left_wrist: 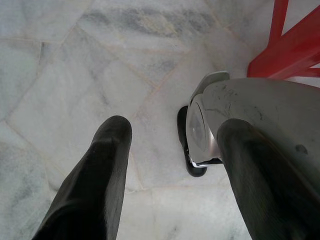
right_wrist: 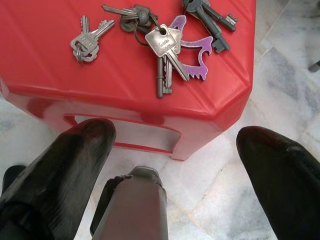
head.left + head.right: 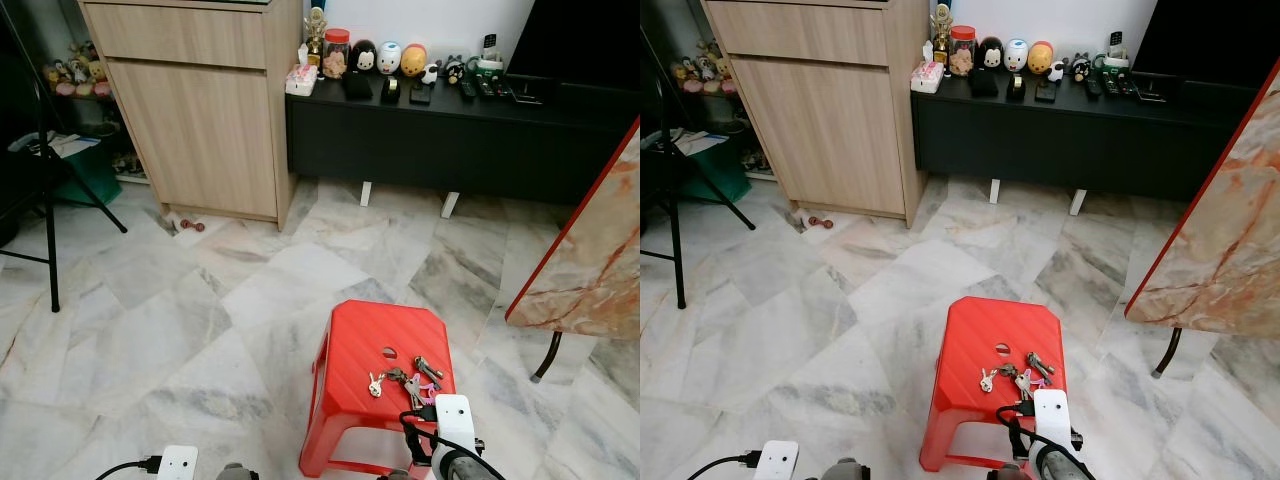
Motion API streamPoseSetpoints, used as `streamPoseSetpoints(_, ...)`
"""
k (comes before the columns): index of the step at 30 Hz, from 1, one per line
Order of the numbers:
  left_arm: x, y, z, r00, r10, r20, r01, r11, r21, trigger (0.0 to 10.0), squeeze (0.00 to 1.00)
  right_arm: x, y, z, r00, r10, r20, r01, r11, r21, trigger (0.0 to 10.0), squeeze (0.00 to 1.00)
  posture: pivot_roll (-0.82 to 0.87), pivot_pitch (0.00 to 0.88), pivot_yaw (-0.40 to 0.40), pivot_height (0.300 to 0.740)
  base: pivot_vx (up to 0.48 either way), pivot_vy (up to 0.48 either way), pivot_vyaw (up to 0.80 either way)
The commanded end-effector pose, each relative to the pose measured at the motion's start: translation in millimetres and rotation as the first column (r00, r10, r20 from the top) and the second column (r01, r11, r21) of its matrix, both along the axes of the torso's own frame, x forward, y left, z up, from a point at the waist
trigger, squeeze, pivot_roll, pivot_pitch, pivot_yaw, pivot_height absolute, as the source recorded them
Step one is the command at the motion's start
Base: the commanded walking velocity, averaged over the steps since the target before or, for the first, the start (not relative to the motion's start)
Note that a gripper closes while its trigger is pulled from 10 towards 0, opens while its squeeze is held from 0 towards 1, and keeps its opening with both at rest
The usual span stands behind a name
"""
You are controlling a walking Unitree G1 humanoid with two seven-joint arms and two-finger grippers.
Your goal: Hang keys on a hook
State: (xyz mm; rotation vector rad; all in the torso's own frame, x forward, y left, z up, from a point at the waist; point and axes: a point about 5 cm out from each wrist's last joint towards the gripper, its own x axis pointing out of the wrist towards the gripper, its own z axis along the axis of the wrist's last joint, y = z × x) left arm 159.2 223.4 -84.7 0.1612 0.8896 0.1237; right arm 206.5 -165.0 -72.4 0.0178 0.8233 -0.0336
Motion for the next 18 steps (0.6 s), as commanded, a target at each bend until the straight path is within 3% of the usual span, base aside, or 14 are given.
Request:
streamPoseSetpoints(1, -1.4, -0.3, -0.8, 1.000, 0.000, -0.008, 0.000, 1.000, -0.003, 10.0, 0.00, 2.2, -0.7, 1.3, 1.000, -0.015, 0.005, 0.015, 1.000, 0.008, 10.0, 0.00, 0.11, 0.049, -0.056, 0.662, 0.000, 0.000, 0.00)
streamPoseSetpoints(18, 1.2, -1.7, 0.3, 1.000, -0.002, 0.007, 0.002, 1.000, -0.019, 10.0, 0.00, 1.5, -0.2, 1.2, 1.000, -0.022, 0.015, 0.022, 1.000, 0.015, 10.0, 0.00, 0.12, 0.050, -0.051, 0.657, 0.017, 0.000, 0.00)
